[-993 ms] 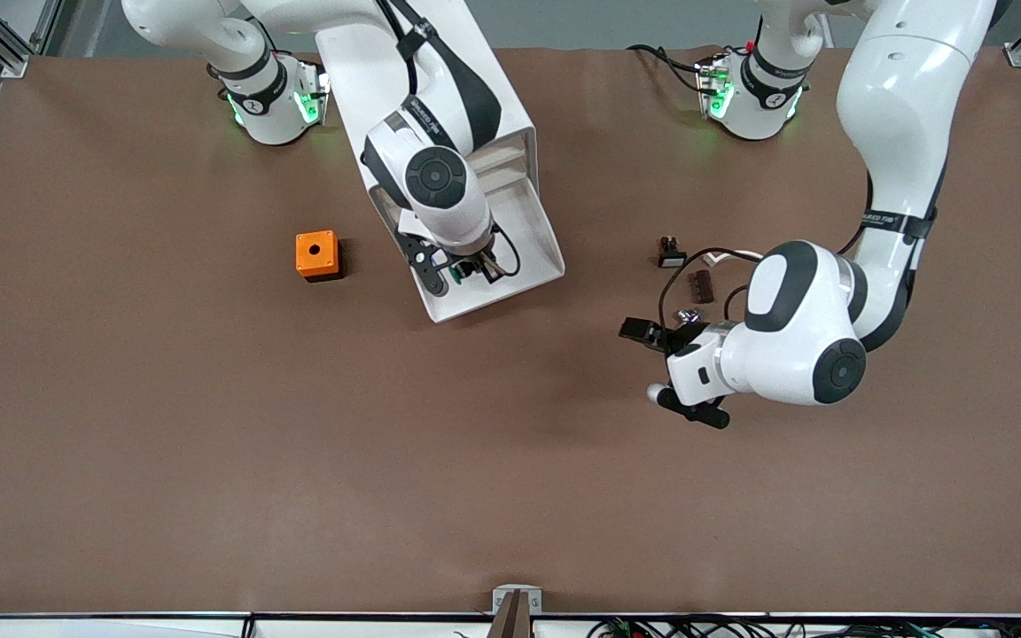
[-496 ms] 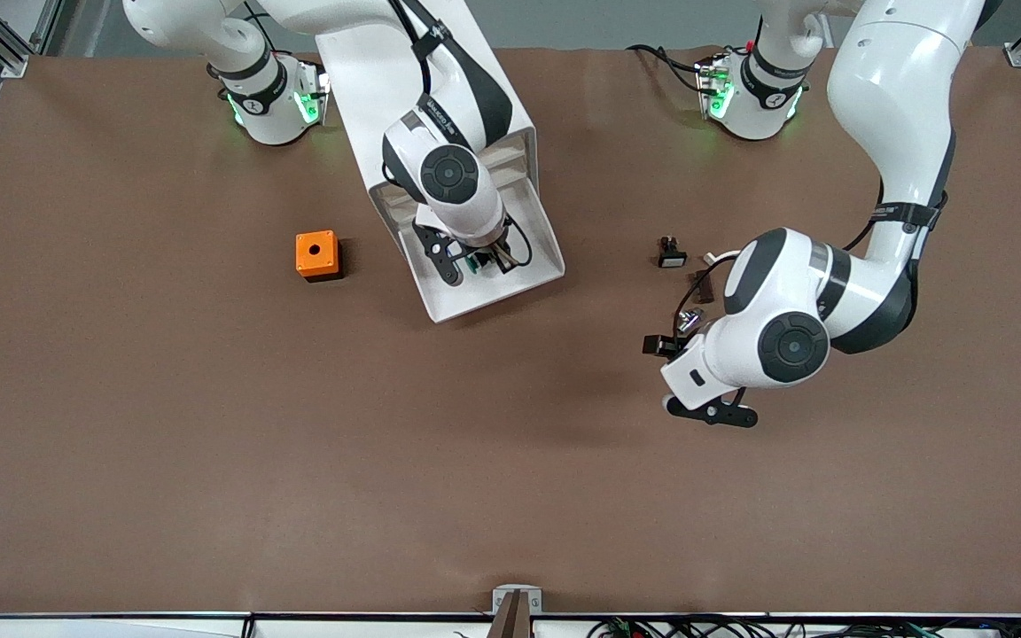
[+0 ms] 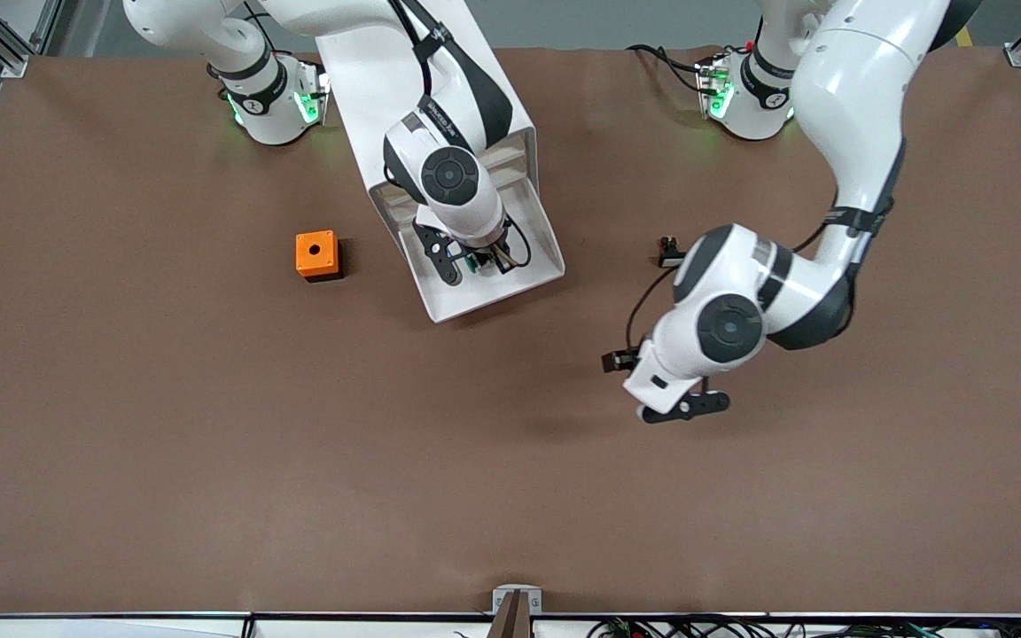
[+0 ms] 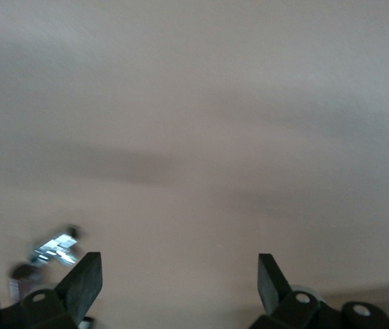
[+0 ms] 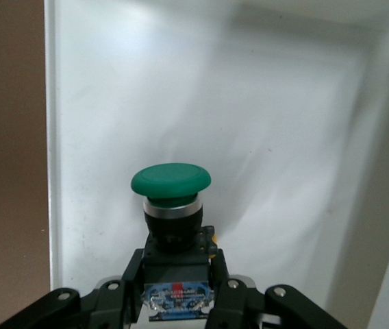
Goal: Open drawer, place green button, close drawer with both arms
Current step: 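Lower the green button into the open drawer and open the right gripper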
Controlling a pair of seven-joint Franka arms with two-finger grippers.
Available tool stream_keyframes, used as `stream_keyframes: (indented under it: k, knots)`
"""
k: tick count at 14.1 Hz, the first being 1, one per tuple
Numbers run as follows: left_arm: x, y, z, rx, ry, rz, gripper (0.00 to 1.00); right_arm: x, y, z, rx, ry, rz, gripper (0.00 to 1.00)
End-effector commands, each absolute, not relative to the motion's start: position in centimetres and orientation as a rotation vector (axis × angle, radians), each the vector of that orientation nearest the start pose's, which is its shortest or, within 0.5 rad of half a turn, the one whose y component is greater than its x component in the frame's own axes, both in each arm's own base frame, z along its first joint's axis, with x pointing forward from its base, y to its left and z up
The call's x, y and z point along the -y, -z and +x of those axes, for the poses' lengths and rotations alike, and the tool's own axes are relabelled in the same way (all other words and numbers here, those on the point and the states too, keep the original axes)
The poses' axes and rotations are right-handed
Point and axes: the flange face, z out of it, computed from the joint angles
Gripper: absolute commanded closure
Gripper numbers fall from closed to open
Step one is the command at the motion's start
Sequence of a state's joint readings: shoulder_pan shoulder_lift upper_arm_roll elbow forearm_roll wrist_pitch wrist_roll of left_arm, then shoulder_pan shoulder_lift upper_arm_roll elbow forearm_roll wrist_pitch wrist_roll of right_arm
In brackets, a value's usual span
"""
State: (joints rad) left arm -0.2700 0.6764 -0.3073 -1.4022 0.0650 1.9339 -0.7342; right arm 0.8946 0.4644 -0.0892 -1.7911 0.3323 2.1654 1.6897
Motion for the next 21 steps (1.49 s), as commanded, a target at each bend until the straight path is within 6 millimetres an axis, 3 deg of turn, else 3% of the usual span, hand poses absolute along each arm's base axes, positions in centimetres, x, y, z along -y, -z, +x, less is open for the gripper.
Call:
stream_keyframes:
  k: [1,2,3,4,9,12,13,16,18,21]
  knots:
    - [35.6,-30.7,61.8,0.328,-0.222,-3.147,0.00,-47.8,-28.1,43.3,-1.627,-0.385,-2.669,0.65]
    - [35.7,-30.3,61.8,0.340,-0.213,-3.151,0.00,-47.9,-28.0,43.3,-1.626,-0.381,-2.670,0.59]
    - [36.1,-30.1,61.5,0.355,-0.199,-3.157,0.00,-48.0,-28.1,43.3,-1.620,-0.380,-2.670,0.34]
    - [37.1,-29.4,61.0,0.376,-0.203,-3.154,0.00,-48.1,-28.1,43.3,-1.618,-0.379,-2.672,0.00]
    - [41.4,-26.0,57.6,0.446,-0.238,-3.125,0.00,-47.8,-31.1,45.2,-1.607,-0.364,-2.637,0.00]
    - [44.1,-25.8,56.0,0.387,-0.211,-3.154,0.00,-47.0,-35.2,47.0,-1.612,-0.393,-2.634,0.00]
    - [45.0,-25.8,55.4,0.373,-0.204,-3.163,0.00,-46.5,-37.6,47.6,-1.605,-0.388,-2.636,0.00]
    - [45.9,-25.8,54.7,0.445,-0.199,-3.153,0.00,-42.8,-44.0,50.2,-1.605,-0.374,-2.614,0.00]
    - [47.3,-25.8,53.4,0.468,-0.201,-3.145,0.00,-39.2,-48.5,51.9,-1.536,-0.394,-2.638,0.00]
    - [49.3,-25.9,51.7,0.482,-0.200,-3.140,0.00,-30.2,-54.5,54.9,-1.340,-0.427,-2.712,0.00]
